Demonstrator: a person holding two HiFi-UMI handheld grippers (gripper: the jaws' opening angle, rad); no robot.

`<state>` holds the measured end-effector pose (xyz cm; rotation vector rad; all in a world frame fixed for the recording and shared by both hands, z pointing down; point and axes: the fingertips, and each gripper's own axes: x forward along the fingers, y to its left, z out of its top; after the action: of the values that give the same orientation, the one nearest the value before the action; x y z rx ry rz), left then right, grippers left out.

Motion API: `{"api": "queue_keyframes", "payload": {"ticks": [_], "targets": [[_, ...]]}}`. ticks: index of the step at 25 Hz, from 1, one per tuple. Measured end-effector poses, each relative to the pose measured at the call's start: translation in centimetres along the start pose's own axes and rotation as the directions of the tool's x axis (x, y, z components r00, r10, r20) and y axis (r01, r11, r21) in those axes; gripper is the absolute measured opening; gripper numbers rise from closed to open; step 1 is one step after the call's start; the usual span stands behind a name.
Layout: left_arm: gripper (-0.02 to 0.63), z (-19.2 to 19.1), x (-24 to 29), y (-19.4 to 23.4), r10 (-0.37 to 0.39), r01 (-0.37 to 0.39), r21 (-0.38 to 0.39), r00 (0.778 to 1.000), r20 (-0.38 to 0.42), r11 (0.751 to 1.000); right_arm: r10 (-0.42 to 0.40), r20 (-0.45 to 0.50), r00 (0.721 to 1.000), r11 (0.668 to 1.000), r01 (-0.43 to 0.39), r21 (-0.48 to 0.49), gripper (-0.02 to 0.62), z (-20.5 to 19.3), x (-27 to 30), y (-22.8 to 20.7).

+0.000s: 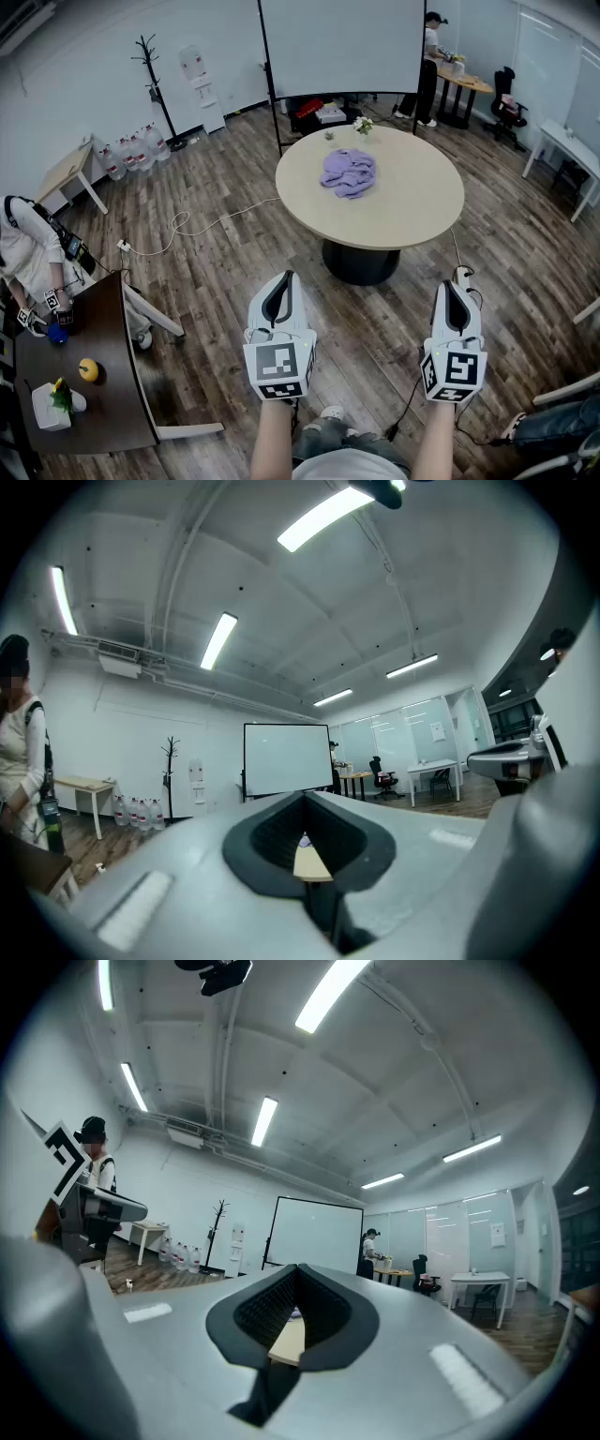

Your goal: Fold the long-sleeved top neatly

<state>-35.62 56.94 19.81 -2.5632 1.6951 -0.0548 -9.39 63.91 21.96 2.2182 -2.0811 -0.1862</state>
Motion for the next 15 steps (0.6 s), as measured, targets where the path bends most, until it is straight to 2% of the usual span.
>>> {"api": "queue_keyframes", "payload": {"ticks": [11, 15], "targets": [[0.006, 0.0, 1.4, 0.9, -0.002, 0.002, -0.011, 1.000, 0.005, 1.000, -0.008, -0.007, 1.000, 1.000, 0.008, 0.001, 0.012, -0.2, 1.4, 0.1], [0.006, -0.3, 2.4, 2.1, 0.018, -0.018, -0.028, 1.000, 0.001, 0.999, -0.014, -0.005, 1.000, 1.000, 0.015, 0.024, 0.014, -0.4, 2.3, 0.1]]}}
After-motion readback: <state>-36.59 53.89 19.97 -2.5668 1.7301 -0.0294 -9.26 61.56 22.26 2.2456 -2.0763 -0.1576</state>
